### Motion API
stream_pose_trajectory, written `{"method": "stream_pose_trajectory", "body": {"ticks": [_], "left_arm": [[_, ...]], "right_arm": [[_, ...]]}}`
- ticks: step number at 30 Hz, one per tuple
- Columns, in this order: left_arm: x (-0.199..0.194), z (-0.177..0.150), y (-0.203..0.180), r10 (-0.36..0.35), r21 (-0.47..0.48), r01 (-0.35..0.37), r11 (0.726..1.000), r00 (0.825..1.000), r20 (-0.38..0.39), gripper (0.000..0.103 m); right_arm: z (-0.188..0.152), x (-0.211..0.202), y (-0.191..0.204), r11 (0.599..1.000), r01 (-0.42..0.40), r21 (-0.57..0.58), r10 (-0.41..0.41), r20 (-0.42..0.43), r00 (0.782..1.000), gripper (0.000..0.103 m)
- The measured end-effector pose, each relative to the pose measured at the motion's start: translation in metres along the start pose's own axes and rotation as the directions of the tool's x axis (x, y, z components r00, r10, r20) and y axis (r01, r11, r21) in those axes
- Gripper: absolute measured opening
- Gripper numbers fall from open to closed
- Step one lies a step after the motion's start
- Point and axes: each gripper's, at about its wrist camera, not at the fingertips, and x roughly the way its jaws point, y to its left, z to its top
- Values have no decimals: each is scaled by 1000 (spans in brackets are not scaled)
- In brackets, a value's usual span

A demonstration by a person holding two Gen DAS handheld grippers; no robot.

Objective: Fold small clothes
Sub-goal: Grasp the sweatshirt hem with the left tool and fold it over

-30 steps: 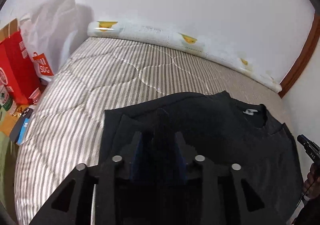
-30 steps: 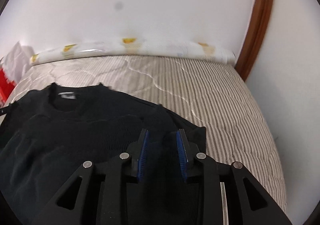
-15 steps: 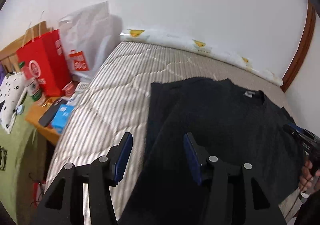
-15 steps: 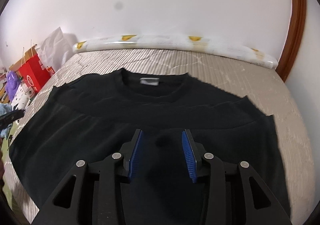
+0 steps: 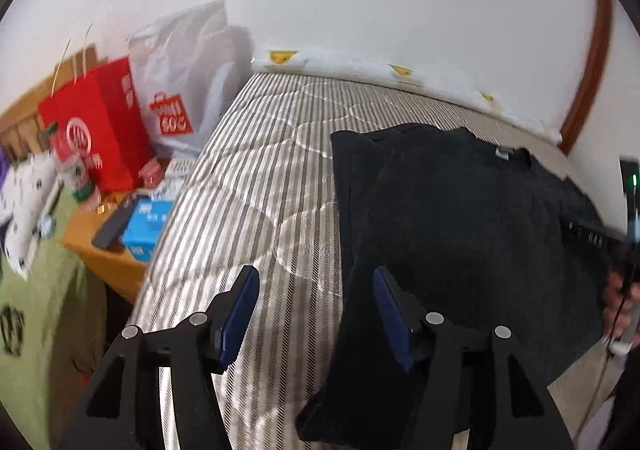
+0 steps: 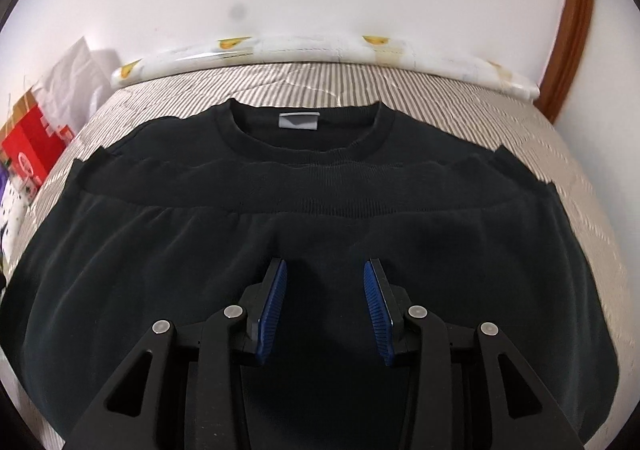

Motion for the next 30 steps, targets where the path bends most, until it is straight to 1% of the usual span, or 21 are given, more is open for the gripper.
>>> {"method": "stream_pose_trajectory", "body": {"ticks": [4,8,9,11,12,14,16,18,20,23,26,28,30], "left_arm": [[5,-1,-2,-56,31,56,998,998,3,57],[9,-2,-11,-138,70,140,988,990,-34,57],[9,-3,-13,-145,79,147,986,989,-33,57],[7,-6,-18,-130,97,132,986,991,-28,57],[5,-8,-19,-134,98,136,986,991,-26,57],[0,-13,-16,-162,67,164,984,986,-27,57],[-4,-20,-11,-190,24,192,981,980,-55,57],[-9,-28,-7,-203,-8,203,979,976,-73,57],[-18,-40,-1,-220,-32,219,975,973,-70,57],[-31,-57,4,-230,-66,226,972,972,-50,57],[-43,-71,8,-212,-92,208,974,977,-36,57],[-49,-82,11,-231,-125,225,966,972,-37,57],[-52,-91,14,-232,-152,225,963,972,-33,57]], "right_arm": [[-1,3,2,1000,16,-19,-16,-6,1000,40],[-3,0,4,999,34,-33,-34,-3,999,40],[-5,-2,4,999,37,-31,-37,-1,999,40],[-8,-6,4,999,38,-24,-38,4,999,40],[-11,-9,3,999,40,-22,-40,8,999,41],[-15,-14,3,999,42,-24,-41,15,999,41],[-22,-21,4,998,44,-34,-43,24,999,41],[-31,-28,5,998,45,-43,-44,28,999,41],[-38,-34,5,998,31,-45,-30,29,999,41],[-53,-43,6,997,20,-72,-18,26,1000,41],[-70,-52,8,993,28,-113,-25,37,999,41],[-79,-60,6,992,24,-124,-19,44,999,41],[-86,-67,5,991,17,-130,-12,44,999,41]]}}
